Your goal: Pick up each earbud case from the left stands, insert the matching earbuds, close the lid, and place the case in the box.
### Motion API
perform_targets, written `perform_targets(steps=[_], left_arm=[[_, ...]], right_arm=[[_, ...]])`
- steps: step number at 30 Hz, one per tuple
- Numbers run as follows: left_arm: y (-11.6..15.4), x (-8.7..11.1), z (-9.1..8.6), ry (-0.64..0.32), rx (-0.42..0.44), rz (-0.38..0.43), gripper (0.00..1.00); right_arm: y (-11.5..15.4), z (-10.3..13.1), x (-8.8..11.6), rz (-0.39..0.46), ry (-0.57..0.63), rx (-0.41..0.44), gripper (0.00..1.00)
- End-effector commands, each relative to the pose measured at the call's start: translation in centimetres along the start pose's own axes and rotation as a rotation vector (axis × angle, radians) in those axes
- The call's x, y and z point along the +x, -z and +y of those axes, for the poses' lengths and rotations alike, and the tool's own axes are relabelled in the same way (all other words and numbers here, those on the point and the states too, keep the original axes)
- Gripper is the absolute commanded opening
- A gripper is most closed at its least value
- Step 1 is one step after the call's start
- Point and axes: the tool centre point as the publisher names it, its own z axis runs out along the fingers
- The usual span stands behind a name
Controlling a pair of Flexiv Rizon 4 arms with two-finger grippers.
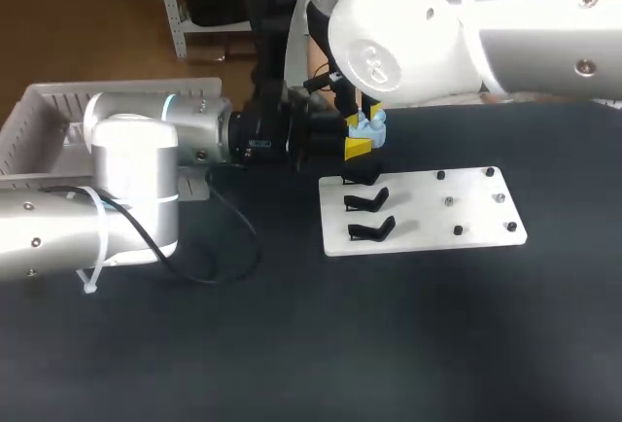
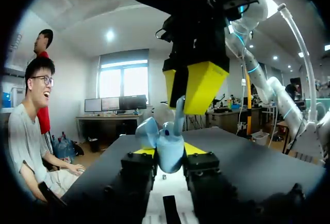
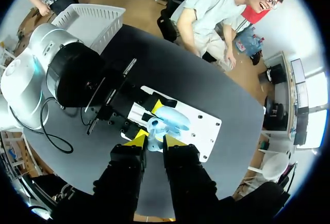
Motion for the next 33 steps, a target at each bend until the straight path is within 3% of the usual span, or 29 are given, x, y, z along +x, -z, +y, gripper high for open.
perform_targets(steps=[1,33], left_arm=[[-0.02,0.05,-0.08,-0.003,-0.004,-0.002,0.00],[-0.02,0.05,-0.08,-0.003,-0.004,-0.002,0.00]], right_arm=[[-0.24,0.03,-0.09,0.001,-0.007,0.010,0.00],[-0.67,-0.35,-0.92,0.006,-0.018,0.016,0.00]])
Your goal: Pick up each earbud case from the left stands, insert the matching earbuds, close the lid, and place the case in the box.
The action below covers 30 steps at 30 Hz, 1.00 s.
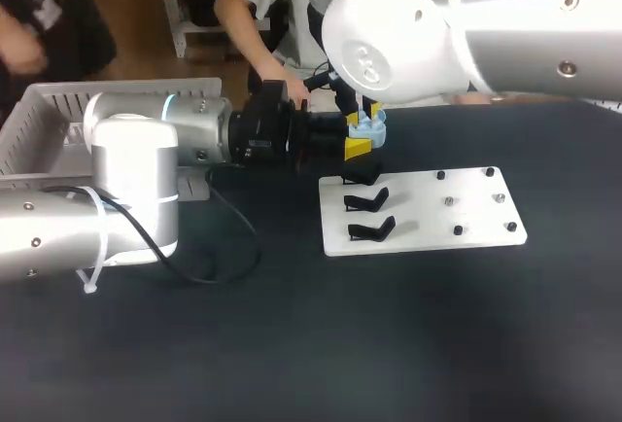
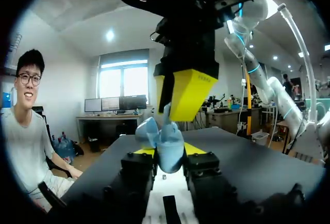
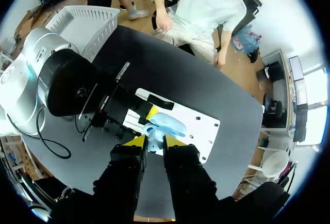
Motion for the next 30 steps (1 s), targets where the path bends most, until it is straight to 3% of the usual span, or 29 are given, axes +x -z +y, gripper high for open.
perform_targets(steps=[1,30], left_arm=[[-0.02,0.05,-0.08,-0.003,-0.004,-0.002,0.00],[-0.02,0.05,-0.08,-0.003,-0.004,-0.002,0.00]], right_arm=[[-0.08,0.05,-0.20,0.002,0.001,0.001,0.00],[-0.68,0.18,-0.27,0.018,0.026,-0.013,0.00]])
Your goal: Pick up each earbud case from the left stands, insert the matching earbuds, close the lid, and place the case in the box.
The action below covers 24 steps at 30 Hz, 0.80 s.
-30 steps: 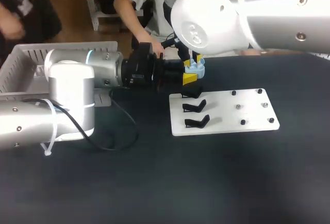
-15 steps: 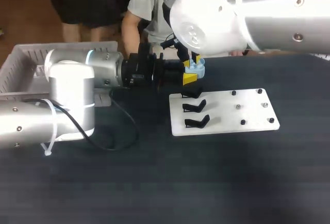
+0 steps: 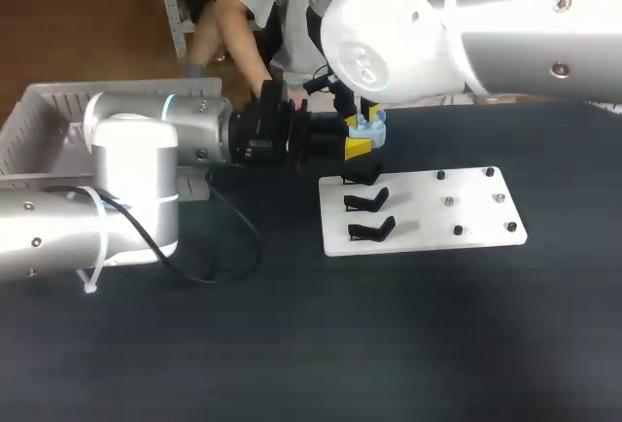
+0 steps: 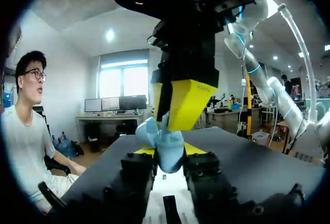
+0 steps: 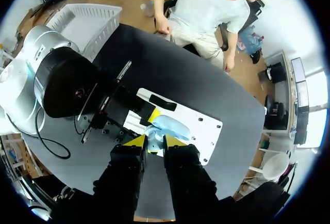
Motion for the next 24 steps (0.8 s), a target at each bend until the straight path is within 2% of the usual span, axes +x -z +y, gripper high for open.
perform_targets(steps=[1,12,14,15,16,18,21,24], left_arm=[[0.0,0.0,-0.1,-0.003,-0.004,-0.002,0.00],[0.0,0.0,-0.1,-0.003,-0.004,-0.002,0.00],[0.0,0.0,-0.1,-0.003,-0.004,-0.002,0.00],[0.0,0.0,-0.1,-0.003,-0.004,-0.002,0.00],[0.0,0.0,-0.1,-0.003,-0.004,-0.002,0.00],[0.0,0.0,-0.1,-0.003,-0.004,-0.002,0.00],[0.0,0.0,-0.1,-0.003,-0.004,-0.002,0.00],[0.0,0.0,-0.1,-0.003,-0.004,-0.002,0.00]], right_arm=[[0.0,0.0,-0.1,0.012,0.010,0.003,0.00],[-0.1,0.2,0.0,0.024,0.021,0.000,0.00],[0.0,0.3,0.1,0.024,0.022,-0.004,0.29],[0.1,0.3,0.1,0.023,0.022,-0.007,0.40],[0.2,0.3,0.1,0.023,0.022,-0.009,0.47],[0.3,0.4,0.2,0.021,0.022,-0.011,0.74],[0.7,0.5,0.2,0.016,0.023,-0.013,0.80],[1.4,0.4,0.3,-0.004,0.014,-0.027,0.81]])
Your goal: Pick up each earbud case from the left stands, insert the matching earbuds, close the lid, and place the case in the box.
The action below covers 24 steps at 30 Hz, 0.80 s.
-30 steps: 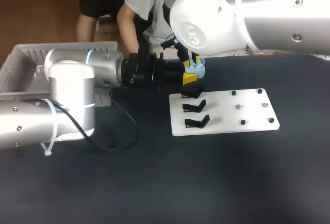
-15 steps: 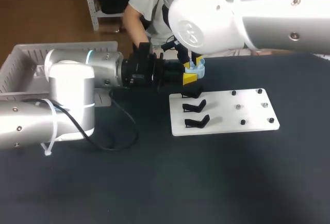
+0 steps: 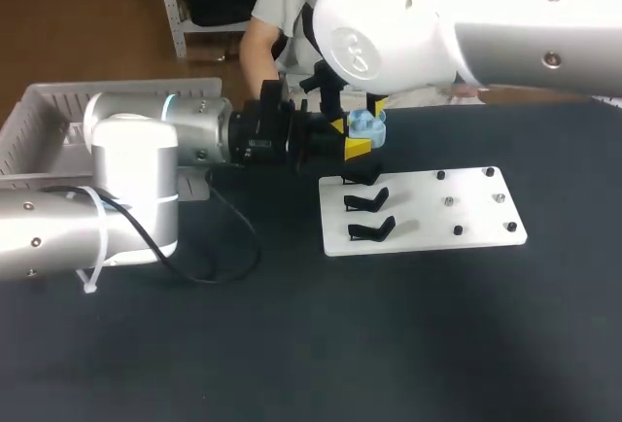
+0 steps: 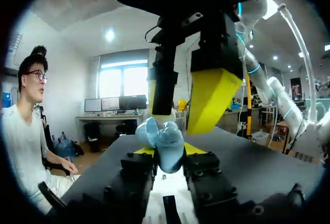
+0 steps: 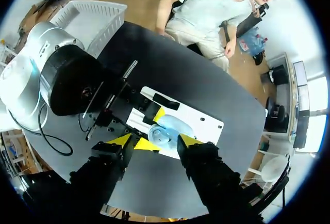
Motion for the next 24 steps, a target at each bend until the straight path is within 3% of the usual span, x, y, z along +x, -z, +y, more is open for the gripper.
perform_targets(steps=[1,2,4,9,13,16,24], left_arm=[[0.0,0.1,-0.1,-0.003,-0.004,-0.002,0.00],[0.0,0.1,-0.1,-0.003,-0.004,-0.002,0.00],[0.0,0.1,-0.1,-0.003,-0.004,-0.002,0.00],[0.0,0.1,-0.1,-0.003,-0.004,-0.002,0.00],[0.0,0.1,-0.1,-0.003,-0.004,-0.002,0.00],[0.0,0.1,-0.1,-0.003,-0.004,-0.002,0.00],[0.0,0.1,-0.1,-0.003,-0.004,-0.002,0.00]], right_arm=[[1.2,-0.3,0.4,-0.026,-0.016,-0.017,0.82],[1.5,-0.5,0.3,-0.038,-0.032,-0.022,0.83],[2.2,-1.3,0.0,-0.055,-0.077,-0.026,1.00],[2.9,-4.9,-1.4,-0.111,-0.309,-0.013,1.00],[1.9,-7.6,-2.8,-0.088,-0.454,-0.036,1.00],[0.8,-8.9,-3.5,-0.062,-0.493,-0.029,1.00],[-1.6,-9.5,-3.2,0.028,-0.502,-0.016,1.00]])
